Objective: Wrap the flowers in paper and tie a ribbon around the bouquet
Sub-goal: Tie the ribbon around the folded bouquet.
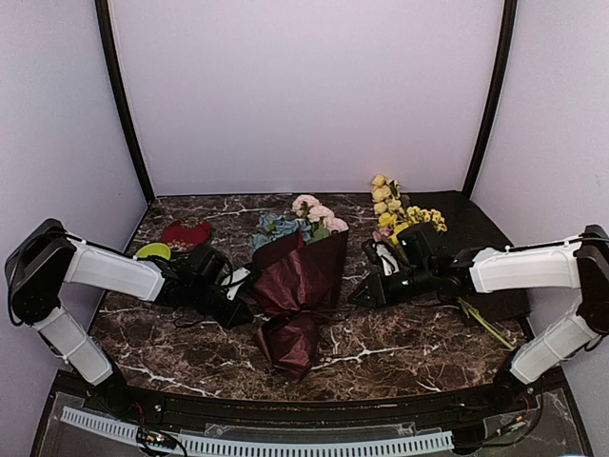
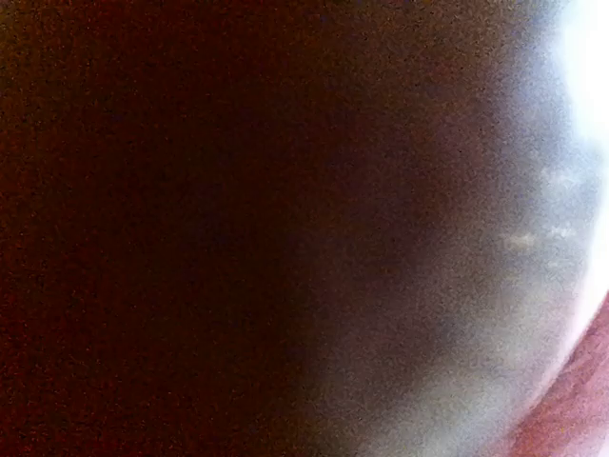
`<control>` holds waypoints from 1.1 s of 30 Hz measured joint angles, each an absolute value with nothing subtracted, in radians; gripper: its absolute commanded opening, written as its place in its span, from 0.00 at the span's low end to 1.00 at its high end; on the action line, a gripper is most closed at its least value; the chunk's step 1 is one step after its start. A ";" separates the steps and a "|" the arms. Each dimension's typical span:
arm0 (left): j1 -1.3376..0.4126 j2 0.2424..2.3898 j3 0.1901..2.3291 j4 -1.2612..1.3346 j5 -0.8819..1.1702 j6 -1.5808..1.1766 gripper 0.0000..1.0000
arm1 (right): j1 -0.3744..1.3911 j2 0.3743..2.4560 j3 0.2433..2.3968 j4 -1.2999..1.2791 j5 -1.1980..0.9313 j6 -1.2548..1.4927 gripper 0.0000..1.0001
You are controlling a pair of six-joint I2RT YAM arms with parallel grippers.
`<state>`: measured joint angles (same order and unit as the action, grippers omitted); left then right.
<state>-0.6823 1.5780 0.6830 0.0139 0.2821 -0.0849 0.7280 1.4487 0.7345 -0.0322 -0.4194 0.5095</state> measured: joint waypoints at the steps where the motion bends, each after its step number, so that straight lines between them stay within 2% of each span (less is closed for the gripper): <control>1: -0.682 1.578 0.682 0.015 0.284 -0.084 0.00 | 0.735 1.437 0.735 -0.041 -0.399 0.508 0.37; 3: -0.682 1.578 0.679 0.015 0.288 -0.083 0.00 | 0.766 1.420 0.732 -0.052 -0.364 0.504 0.40; 8: -0.682 1.578 0.679 0.017 0.295 -0.082 0.00 | 0.921 1.401 0.717 -0.078 -0.269 0.489 0.61; 12: -0.682 1.578 0.679 0.019 0.296 -0.082 0.00 | 0.947 1.387 0.707 -0.151 -0.150 0.509 0.74; 14: -0.682 1.578 0.679 0.020 0.296 -0.082 0.00 | 0.942 1.380 0.707 -0.191 -0.081 0.523 0.79; 17: -0.682 1.578 0.679 0.020 0.297 -0.082 0.00 | 0.942 1.367 0.716 -0.263 0.041 0.559 0.82; 18: -0.682 1.578 0.679 0.020 0.296 -0.082 0.00 | 0.942 1.366 0.731 -0.305 0.098 0.574 0.80; 19: -0.682 1.578 0.679 0.020 0.296 -0.082 0.00 | 0.942 1.365 0.741 -0.328 0.130 0.587 0.74; 23: -0.682 1.578 0.679 0.020 0.296 -0.082 0.00 | 0.947 1.361 0.774 -0.359 0.186 0.577 0.37; 25: -0.682 1.578 0.679 0.020 0.296 -0.082 0.00 | 0.967 1.359 0.768 -0.311 0.117 0.550 0.27; 33: -0.682 1.578 0.679 0.020 0.296 -0.080 0.00 | 1.052 1.535 0.759 -0.081 -0.233 0.513 0.22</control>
